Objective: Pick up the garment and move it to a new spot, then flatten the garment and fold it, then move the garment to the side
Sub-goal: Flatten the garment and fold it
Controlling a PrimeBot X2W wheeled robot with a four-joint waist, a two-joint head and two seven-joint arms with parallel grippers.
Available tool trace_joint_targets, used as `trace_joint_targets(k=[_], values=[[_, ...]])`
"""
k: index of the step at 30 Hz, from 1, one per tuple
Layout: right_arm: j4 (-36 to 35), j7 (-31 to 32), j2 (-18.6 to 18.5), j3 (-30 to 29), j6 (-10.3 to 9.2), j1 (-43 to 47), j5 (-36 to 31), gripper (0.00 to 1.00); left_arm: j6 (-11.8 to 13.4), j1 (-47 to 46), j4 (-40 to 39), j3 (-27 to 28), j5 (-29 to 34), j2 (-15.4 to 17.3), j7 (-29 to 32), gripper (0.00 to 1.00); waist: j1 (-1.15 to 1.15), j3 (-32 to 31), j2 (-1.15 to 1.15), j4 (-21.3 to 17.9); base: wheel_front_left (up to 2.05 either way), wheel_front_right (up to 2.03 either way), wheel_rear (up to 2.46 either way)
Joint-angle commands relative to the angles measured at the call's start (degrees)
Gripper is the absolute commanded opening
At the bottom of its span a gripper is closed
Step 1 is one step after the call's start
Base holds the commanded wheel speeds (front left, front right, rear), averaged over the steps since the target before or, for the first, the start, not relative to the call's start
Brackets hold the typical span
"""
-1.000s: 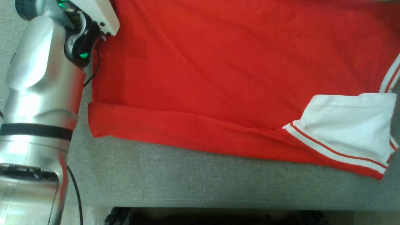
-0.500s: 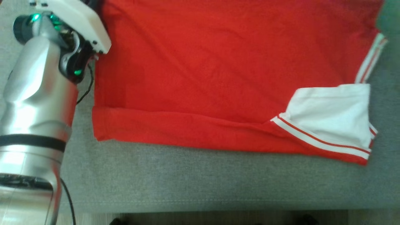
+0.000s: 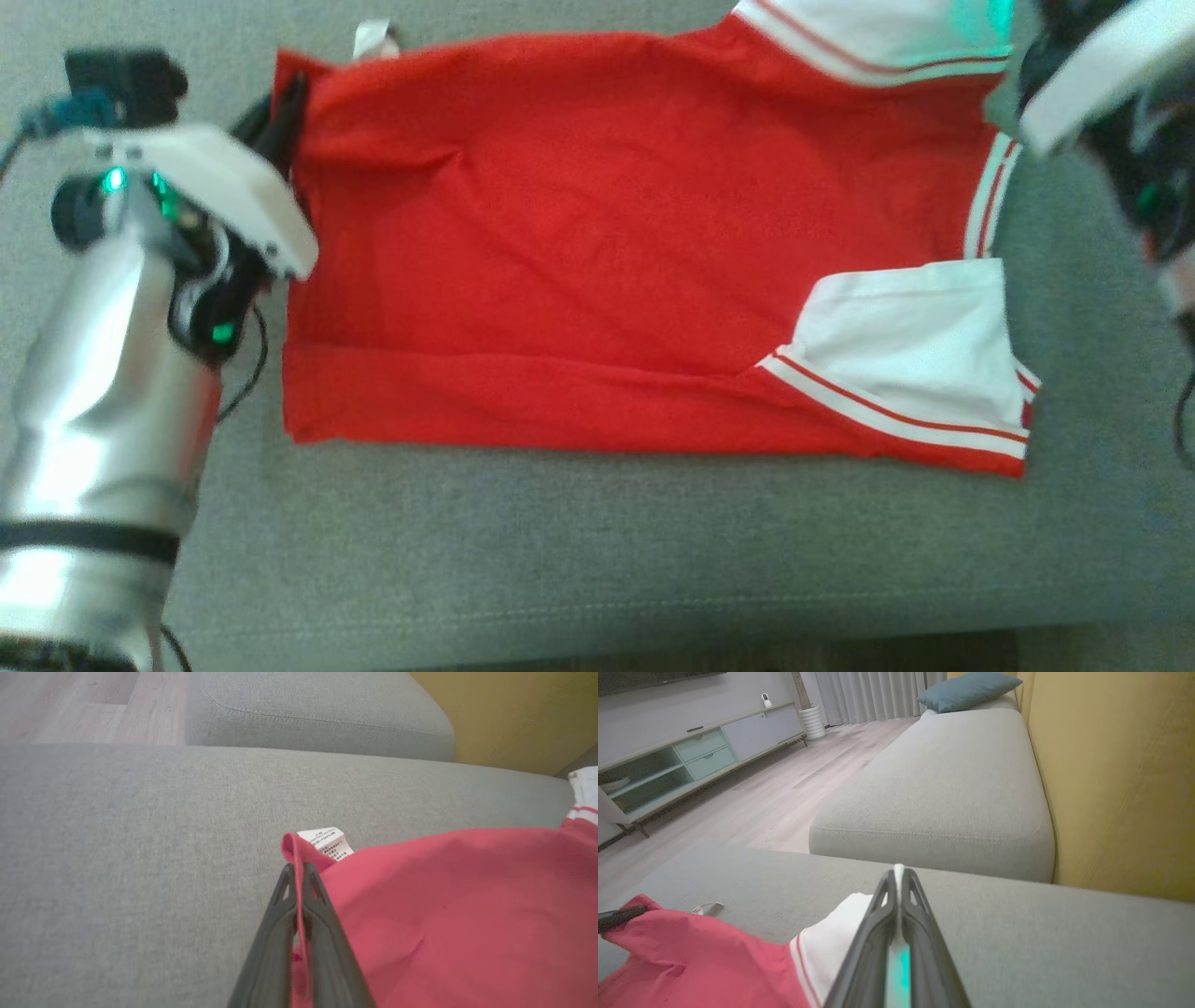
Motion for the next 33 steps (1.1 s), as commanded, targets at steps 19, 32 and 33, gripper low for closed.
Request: trace_joint_targets(k=[19,32,33], values=[[-17.8,-6.7,2.6,-11.4,0.21,41.3,5.5,0.00,6.3,28.2,-26.5,8.0,-4.9,6.9,-7.5,0.00,0.00,-4.9,0.00,-3.0,0.00,0.00,0.00],[-23.1,-3.5,9.5,-20.4,0.21,53.6,-4.9,1.00,8.7,35.2,-26.5,7.8,-5.2,4.8,-11.1,1.00,0.00,-6.3,0.00,-3.1,0.00,0.00,0.00],[-23.6,-3.6,10.1,-21.5,0.21,54.1,-7.0,1.00,9.4,35.8,-26.6,7.8,-4.6,4.7,-11.9,1.00,0.00,-6.5,0.00,-3.1,0.00,0.00,0.00]])
